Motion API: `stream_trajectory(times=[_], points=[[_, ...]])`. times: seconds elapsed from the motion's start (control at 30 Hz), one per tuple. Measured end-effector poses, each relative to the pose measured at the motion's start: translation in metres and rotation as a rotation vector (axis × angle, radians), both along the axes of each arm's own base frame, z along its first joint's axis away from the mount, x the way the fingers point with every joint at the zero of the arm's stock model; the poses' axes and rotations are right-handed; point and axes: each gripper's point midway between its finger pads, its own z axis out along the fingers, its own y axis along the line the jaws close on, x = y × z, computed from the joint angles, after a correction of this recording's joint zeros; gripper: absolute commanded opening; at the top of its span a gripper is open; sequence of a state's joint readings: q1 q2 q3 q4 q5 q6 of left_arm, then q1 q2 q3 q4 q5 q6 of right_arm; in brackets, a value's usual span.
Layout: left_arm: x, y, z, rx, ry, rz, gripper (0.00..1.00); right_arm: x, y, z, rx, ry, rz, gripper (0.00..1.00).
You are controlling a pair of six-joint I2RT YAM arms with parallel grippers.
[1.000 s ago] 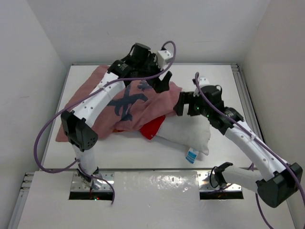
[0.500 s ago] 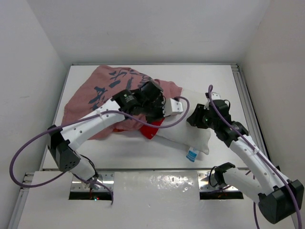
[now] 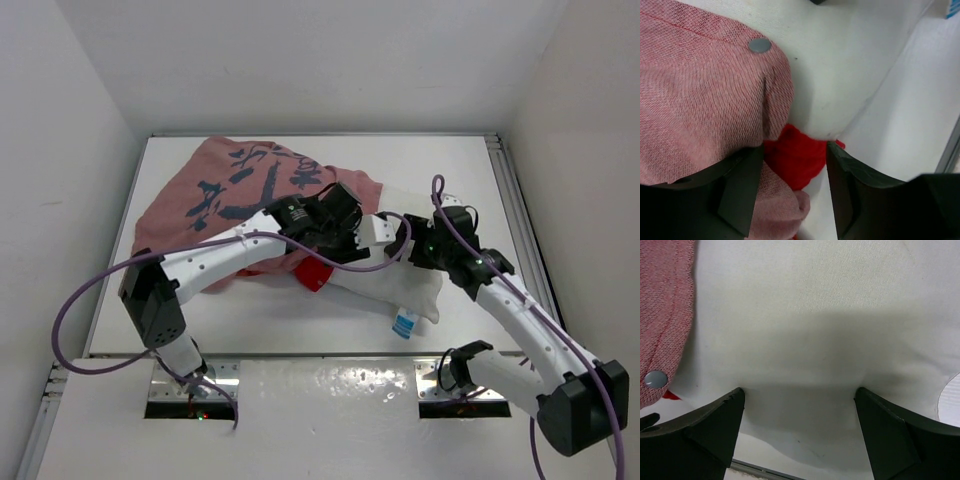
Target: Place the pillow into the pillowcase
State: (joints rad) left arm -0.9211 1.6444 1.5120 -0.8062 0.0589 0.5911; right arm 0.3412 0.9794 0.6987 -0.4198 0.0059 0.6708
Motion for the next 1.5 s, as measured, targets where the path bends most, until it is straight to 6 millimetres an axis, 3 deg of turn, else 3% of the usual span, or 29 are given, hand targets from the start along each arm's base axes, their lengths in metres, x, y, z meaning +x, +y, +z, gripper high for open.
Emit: stream_trajectory(times=[0.3, 0.33, 0.37, 0.4, 0.43, 0.5, 0.53, 0.6, 0.7, 0.8, 0.87, 0.93, 1.03, 1.07, 1.17, 1.23, 1.33, 1.5], points=[[0.020, -0.007, -0.015, -0.002, -0.009, 0.021, 0.53, 0.014, -0.002, -0.015, -0.025, 0.042, -0.021, 0.90], [0.023, -0.008, -0.017, -0.003, -0.011, 0.023, 0.50, 0.016, -0.003, -0.016, -0.026, 0.047, -0.023, 0.89], [0.025, -0.010, -0.020, -0.004, -0.010, 0.025, 0.37, 0.017, -0.002, -0.018, -0.028, 0.054, -0.023, 0.85], [0.027, -0.011, -0.023, -0.003, -0.009, 0.032, 0.28, 0.018, -0.001, -0.020, -0.026, 0.059, -0.022, 0.79], [0.030, -0.012, -0.025, -0.004, -0.011, 0.036, 0.18, 0.019, 0.001, -0.023, -0.021, 0.068, -0.016, 0.63], [0.035, -0.012, -0.030, -0.012, -0.005, 0.053, 0.00, 0.019, 0.006, -0.027, 0.004, 0.076, -0.001, 0.40], [0.036, -0.011, -0.033, -0.017, 0.004, 0.064, 0.00, 0.019, 0.009, -0.029, 0.020, 0.077, 0.008, 0.16], [0.037, -0.013, -0.037, -0.029, 0.027, 0.070, 0.00, 0.018, 0.020, -0.032, 0.075, 0.078, 0.034, 0.00], [0.032, -0.016, -0.040, -0.029, 0.084, 0.071, 0.00, 0.013, 0.033, -0.036, 0.118, 0.075, 0.071, 0.00], [0.031, -0.024, -0.017, -0.041, 0.121, 0.070, 0.00, 0.012, 0.041, -0.028, 0.140, 0.047, 0.095, 0.00], [0.034, -0.033, 0.018, -0.078, 0.107, 0.057, 0.00, 0.017, 0.045, -0.013, 0.160, 0.006, 0.101, 0.00], [0.036, -0.043, 0.058, -0.144, 0.068, 0.041, 0.00, 0.029, 0.049, 0.016, 0.179, -0.050, 0.101, 0.00], [0.029, -0.060, 0.120, -0.275, 0.005, -0.002, 0.00, 0.051, 0.058, 0.080, 0.212, -0.165, 0.109, 0.00], [0.024, -0.064, 0.140, -0.322, -0.011, -0.016, 0.00, 0.062, 0.061, 0.113, 0.226, -0.228, 0.105, 0.00], [0.010, -0.075, 0.186, -0.443, -0.030, -0.051, 0.00, 0.080, 0.063, 0.189, 0.267, -0.389, 0.094, 0.00], [0.006, -0.079, 0.213, -0.523, -0.038, -0.061, 0.00, 0.083, 0.060, 0.225, 0.280, -0.467, 0.076, 0.00], [-0.002, -0.083, 0.247, -0.632, -0.026, -0.065, 0.00, 0.085, 0.057, 0.256, 0.284, -0.532, 0.049, 0.00], [-0.002, -0.086, 0.268, -0.734, 0.034, -0.038, 0.00, 0.085, 0.049, 0.279, 0.256, -0.584, -0.005, 0.00]])
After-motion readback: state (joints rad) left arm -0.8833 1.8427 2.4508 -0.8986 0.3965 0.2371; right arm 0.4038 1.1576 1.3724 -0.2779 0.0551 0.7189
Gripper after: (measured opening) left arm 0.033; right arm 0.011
